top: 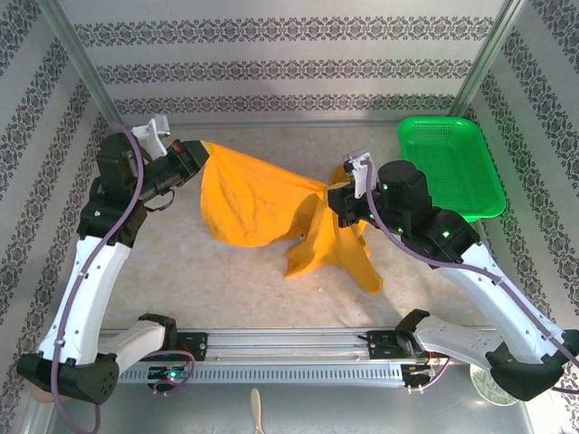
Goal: Fold the inside-out t-shirt
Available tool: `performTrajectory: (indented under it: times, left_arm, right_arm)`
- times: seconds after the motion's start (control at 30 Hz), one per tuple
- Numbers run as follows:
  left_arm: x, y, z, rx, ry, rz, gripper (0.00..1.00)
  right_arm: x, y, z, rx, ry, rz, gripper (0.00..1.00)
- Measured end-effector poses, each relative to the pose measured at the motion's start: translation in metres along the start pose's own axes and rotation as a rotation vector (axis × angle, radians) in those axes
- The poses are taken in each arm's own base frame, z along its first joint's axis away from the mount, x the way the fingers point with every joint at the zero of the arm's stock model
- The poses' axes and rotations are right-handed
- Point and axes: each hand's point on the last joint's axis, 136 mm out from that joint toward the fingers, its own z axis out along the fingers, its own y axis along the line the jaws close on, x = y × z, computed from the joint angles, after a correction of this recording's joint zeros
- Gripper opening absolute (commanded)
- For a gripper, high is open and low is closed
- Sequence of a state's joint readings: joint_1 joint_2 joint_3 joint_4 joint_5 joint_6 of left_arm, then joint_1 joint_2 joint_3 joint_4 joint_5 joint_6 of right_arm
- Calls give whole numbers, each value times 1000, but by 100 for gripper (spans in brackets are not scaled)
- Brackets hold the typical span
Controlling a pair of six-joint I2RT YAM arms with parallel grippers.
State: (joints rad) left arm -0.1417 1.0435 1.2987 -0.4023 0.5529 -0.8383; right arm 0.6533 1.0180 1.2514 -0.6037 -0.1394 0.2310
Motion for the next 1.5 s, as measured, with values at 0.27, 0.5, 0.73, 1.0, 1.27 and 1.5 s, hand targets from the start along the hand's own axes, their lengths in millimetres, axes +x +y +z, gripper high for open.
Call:
performTrajectory:
  times: [0.27,0.5,0.73,1.0,1.27,1.5]
  left_arm:
    - [26,73,47,-151,120,-80,5]
    - [82,222,130,-452,351,-145,19]
    - [86,260,142,-533,367,-69,56]
    - [118,272,102,-558,330,-61,60]
    - [187,295,76,-647,410,-90,57]
    - [225,284,69,-638,460,-80,40]
  right_arm:
    - [37,-71,81,124,206,100,0]
    - [108,-136,171,210,468,179,0]
    - [126,-145,192,212,521,178,0]
    - [125,-146,178,251,486,158,58]
    - [111,-69,136,165,359,94,49]
    - [221,-30,134,88,512,212,35]
